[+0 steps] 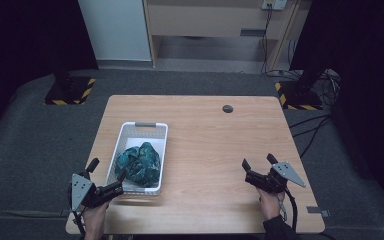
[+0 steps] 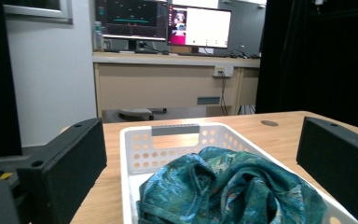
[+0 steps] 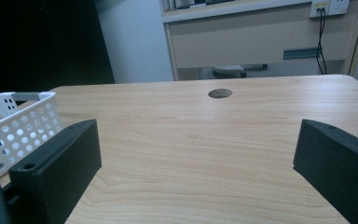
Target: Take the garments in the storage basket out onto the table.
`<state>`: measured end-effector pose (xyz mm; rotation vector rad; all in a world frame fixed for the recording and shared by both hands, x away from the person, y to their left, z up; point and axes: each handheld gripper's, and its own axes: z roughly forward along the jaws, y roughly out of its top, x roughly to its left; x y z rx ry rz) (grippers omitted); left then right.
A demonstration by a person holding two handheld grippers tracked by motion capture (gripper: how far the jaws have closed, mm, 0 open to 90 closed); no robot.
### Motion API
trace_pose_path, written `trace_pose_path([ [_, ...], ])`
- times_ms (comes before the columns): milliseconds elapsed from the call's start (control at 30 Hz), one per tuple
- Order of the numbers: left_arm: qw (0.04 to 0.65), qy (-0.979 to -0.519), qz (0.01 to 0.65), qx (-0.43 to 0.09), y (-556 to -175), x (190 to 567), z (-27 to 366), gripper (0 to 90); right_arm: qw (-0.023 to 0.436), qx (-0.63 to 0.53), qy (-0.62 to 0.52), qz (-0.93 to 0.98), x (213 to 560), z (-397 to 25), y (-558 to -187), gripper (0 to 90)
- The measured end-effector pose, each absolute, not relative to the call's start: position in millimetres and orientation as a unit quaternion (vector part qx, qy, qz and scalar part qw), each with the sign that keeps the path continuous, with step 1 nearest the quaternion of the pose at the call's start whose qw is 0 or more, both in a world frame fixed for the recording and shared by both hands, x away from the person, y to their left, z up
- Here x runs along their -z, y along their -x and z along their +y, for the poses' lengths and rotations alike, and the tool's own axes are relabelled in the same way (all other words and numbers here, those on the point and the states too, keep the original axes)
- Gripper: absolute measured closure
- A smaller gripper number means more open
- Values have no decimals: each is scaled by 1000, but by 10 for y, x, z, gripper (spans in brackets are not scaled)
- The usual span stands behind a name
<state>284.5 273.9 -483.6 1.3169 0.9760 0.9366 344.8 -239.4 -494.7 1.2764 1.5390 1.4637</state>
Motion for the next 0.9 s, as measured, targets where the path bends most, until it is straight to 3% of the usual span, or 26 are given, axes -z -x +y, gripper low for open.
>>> trace_pose_path([
  [400,562,-609,396,-396,-2902,4799,2640,1,330,-559,-487,584,4918,-2411,-3445,9],
  [900,480,-705,356,-381,-3068,4785,2522,8,331,-554,-489,587,4942,-2407,-3454,10],
])
